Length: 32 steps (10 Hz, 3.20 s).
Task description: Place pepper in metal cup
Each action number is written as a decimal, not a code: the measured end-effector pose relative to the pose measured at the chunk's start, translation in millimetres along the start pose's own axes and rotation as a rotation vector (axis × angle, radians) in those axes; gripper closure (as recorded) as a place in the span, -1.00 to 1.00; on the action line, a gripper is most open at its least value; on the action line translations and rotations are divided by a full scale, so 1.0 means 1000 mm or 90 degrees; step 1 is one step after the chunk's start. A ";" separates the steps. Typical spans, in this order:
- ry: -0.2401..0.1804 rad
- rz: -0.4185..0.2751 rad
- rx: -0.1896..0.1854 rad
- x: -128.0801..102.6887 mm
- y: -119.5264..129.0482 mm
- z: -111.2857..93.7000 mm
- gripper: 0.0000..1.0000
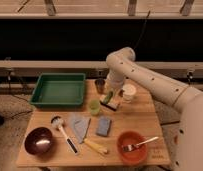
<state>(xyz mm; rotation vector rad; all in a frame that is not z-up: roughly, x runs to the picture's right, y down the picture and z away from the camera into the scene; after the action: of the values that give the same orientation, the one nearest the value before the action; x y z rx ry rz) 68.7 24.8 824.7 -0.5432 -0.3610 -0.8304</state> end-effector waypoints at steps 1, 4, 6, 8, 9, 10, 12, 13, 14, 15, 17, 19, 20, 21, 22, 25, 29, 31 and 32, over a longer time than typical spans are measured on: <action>0.006 0.011 0.004 0.013 -0.014 0.001 1.00; 0.013 0.049 0.030 0.038 -0.039 0.005 1.00; 0.012 0.061 0.038 0.043 -0.039 0.004 1.00; 0.011 0.059 0.038 0.042 -0.041 0.005 1.00; 0.012 0.060 0.038 0.042 -0.041 0.004 1.00; 0.012 0.061 0.038 0.043 -0.039 0.004 1.00; 0.015 0.055 0.050 0.045 -0.044 0.001 1.00; 0.017 0.052 0.062 0.051 -0.049 -0.001 1.00; 0.021 0.050 0.076 0.062 -0.056 -0.003 1.00; 0.026 0.045 0.091 0.072 -0.066 -0.003 1.00; 0.037 0.041 0.113 0.088 -0.078 -0.001 1.00; 0.040 0.039 0.123 0.099 -0.087 0.005 1.00; 0.038 0.031 0.129 0.100 -0.097 0.010 1.00; 0.035 0.023 0.132 0.097 -0.106 0.014 1.00; 0.030 0.014 0.135 0.093 -0.114 0.017 0.99; 0.013 -0.011 0.136 0.082 -0.133 0.024 0.50; -0.012 -0.027 0.120 0.071 -0.135 0.038 -0.29; -0.020 -0.029 0.109 0.068 -0.129 0.043 -0.59; -0.023 -0.029 0.106 0.067 -0.127 0.044 -0.60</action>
<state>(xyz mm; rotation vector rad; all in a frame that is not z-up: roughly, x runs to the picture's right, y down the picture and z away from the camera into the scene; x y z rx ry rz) 8.1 -59.3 933.6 -0.3967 -0.4732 -0.8273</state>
